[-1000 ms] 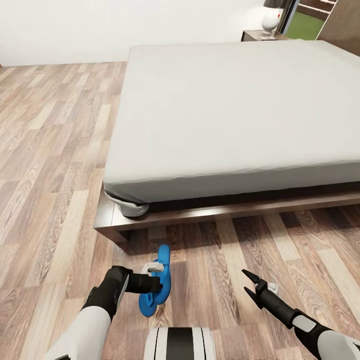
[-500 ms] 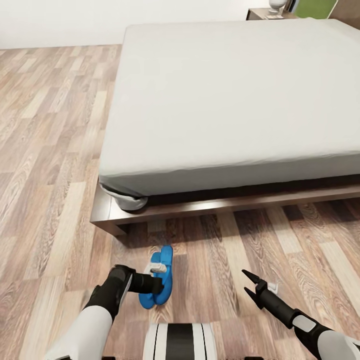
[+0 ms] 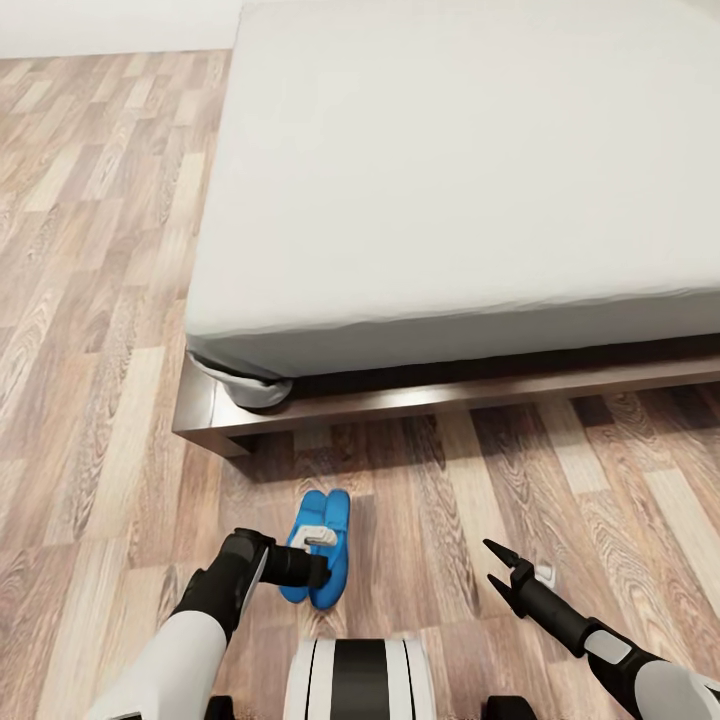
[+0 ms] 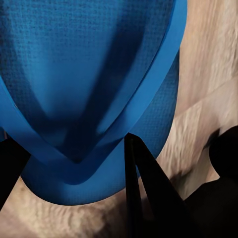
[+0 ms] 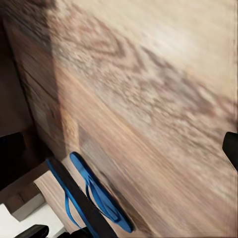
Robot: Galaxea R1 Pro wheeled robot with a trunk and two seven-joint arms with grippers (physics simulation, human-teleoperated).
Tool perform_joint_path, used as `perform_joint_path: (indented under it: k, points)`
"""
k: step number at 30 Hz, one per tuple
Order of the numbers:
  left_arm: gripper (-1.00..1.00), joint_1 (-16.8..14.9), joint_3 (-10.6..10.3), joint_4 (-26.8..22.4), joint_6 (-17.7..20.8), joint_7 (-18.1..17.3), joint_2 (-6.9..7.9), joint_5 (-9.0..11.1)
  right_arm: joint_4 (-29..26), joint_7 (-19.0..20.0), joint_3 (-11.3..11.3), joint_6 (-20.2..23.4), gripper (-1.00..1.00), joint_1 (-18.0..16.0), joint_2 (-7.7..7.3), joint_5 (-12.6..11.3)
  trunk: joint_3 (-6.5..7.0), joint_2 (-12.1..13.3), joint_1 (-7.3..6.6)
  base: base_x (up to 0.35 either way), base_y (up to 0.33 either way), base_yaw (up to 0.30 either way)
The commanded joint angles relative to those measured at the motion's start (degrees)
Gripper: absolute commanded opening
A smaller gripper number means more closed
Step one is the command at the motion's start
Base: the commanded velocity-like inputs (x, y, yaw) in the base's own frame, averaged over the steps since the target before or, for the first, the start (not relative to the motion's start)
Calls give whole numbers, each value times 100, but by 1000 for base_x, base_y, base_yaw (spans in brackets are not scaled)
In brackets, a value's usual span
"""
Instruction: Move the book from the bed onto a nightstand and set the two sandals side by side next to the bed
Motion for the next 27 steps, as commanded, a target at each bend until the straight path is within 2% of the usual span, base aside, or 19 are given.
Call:
perform_joint_path:
  k: [1, 3, 6, 10, 12, 14, 17, 22, 27]
  points:
    - [-100, -2, 45, -14, 26, -53, -10, -47, 21, 19, 10, 47, 100, -8, -2, -54, -26, -3, 1, 0, 0, 0]
    - [-100, -2, 28, -20, 19, -58, -10, -42, 21, 19, 10, 47, 100, -8, -1, -54, -71, -6, 7, 0, 0, 0]
    - [-100, -4, -132, -30, -12, -58, -10, -8, 21, 19, 10, 47, 100, -8, 4, -54, -115, -9, 12, 0, 0, 0]
    - [-100, -3, -314, -104, -56, -37, -10, 357, 21, 19, 10, 47, 100, -8, 5, -54, -115, -9, 12, 0, 0, 0]
    - [-100, -5, -501, -160, -62, -17, -10, 540, 21, 19, 10, 47, 100, -8, 5, -54, -115, -9, 12, 0, 0, 0]
    - [-100, -4, -693, -187, -62, -3, -10, 624, 21, 19, 10, 47, 100, -8, 5, -54, -115, -9, 12, 0, 0, 0]
    - [-100, -4, -806, -203, -60, 7, -10, 667, 21, 19, 10, 47, 100, -8, 5, -54, -115, -9, 12, 0, 0, 0]
    - [-100, -2, -841, -199, -53, 55, -10, 676, 21, 19, 10, 47, 100, -8, 1, -54, -115, -9, 12, 0, 0, 0]
    - [-100, 0, -846, -186, -45, 320, -10, 667, 21, 19, 10, 47, 100, -8, 0, -54, -115, -9, 12, 0, 0, 0]
